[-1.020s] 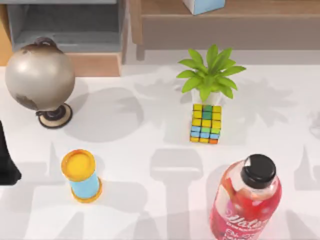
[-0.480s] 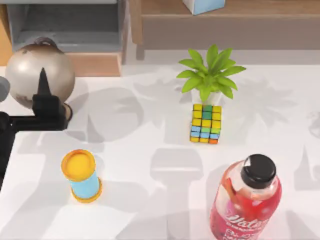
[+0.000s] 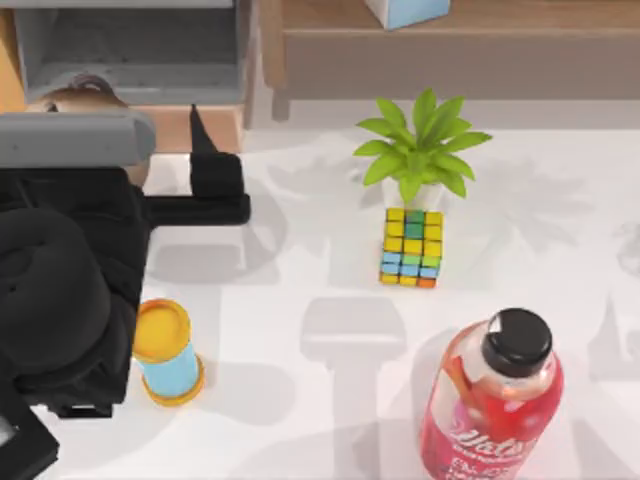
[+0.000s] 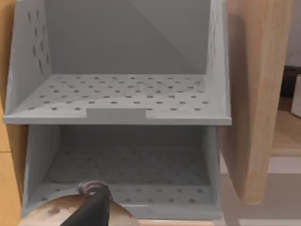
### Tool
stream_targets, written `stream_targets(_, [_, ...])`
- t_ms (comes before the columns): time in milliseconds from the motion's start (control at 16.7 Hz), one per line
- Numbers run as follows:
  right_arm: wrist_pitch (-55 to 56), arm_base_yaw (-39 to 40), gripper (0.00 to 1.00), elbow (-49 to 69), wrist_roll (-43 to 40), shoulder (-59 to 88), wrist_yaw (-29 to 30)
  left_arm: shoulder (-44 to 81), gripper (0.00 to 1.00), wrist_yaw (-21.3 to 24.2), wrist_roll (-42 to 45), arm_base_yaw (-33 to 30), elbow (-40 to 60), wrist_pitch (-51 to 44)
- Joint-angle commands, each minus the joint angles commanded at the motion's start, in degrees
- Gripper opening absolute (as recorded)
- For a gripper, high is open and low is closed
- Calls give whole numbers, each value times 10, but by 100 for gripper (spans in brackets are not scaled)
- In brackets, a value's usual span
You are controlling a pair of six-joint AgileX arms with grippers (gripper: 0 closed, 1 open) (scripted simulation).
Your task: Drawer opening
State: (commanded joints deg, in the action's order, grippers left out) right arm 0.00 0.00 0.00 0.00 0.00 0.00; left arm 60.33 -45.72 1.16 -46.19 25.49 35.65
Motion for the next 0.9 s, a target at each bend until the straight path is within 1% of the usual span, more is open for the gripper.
stream_targets(300, [0,0,100,0,0,0,0,0,100,1,0,1,-1,0])
stream_targets(360, [0,0,100,0,0,0,0,3,100,6,6,7,3,4])
stream_targets(480, [0,0,100,0,0,0,0,23,100,33,37,37,25,24])
stream_targets(660, [0,0,100,0,0,0,0,83,100,107,128,118,79,73])
stream_targets(900, [0,0,100,0,0,0,0,211,100,248,309,270,174,156])
